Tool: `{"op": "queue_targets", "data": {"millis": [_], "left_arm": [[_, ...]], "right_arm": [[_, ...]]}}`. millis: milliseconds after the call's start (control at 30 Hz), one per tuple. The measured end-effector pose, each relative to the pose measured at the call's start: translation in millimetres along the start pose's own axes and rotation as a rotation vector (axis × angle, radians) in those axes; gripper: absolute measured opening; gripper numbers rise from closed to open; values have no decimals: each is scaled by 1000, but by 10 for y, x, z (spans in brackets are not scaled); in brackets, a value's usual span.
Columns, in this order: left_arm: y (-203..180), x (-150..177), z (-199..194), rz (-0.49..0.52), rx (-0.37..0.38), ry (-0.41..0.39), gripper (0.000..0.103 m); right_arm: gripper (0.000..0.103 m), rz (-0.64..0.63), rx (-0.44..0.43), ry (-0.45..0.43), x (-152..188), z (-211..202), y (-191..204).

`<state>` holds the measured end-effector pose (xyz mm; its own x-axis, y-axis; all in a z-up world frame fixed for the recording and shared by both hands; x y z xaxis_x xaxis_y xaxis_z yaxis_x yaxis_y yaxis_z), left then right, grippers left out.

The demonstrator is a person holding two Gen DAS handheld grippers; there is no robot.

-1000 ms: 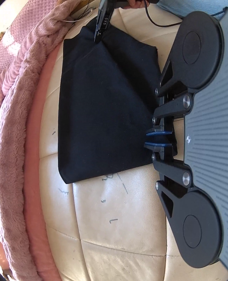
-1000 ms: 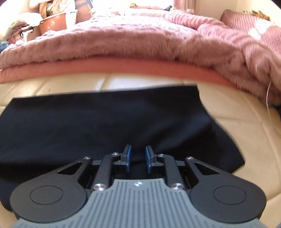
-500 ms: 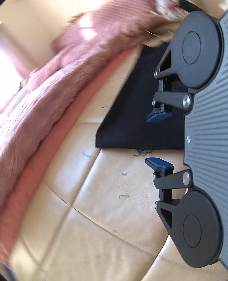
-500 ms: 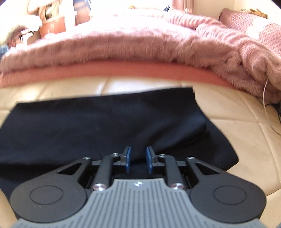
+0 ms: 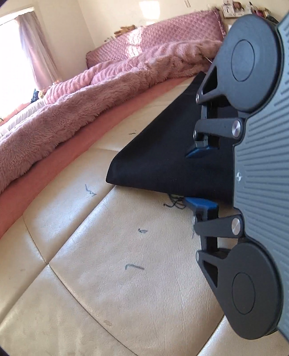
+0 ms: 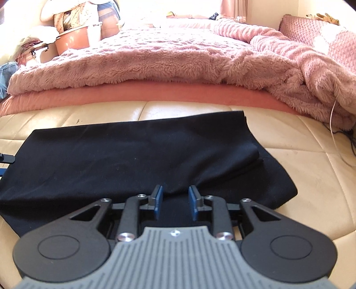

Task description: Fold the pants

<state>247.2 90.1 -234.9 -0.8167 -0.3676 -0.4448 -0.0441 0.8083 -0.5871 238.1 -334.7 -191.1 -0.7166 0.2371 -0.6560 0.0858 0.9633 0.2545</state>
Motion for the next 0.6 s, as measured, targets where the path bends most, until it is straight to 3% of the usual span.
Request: {"op": "queue_targets", "data": {"millis": [100,267,400,533,600], "left_arm": [[27,-12,0,1,-21,11,12],[4,-151,-61,116,-79,30,10],[120,-349,-132,224,-151,86,9],[300,-587,-213,313,-228,149,9],[402,-701,-245,330,-261,174,9]], "right_arm": [[22,33,3,11,-1,42,-40],[25,51,-22,30,-68,-6,-58],[43,134,-96,67,-181,-62,-119],[52,247,-158,119,-339,-6,-219],[64,317,-198,158,-409,70,-296]]}}
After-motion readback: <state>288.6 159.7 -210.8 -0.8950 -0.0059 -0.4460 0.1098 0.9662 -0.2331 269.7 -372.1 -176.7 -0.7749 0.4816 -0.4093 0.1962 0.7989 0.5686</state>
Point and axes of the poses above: each gripper's, at about its wrist camera, not at the fingertips, and z roughly the way its jaws point, y to its left, x to its underside, the point moved 6 cm from there along z, roughly the way its jaws point, and after that the axes turned 15 degrees about z, right-handed, at the moved point
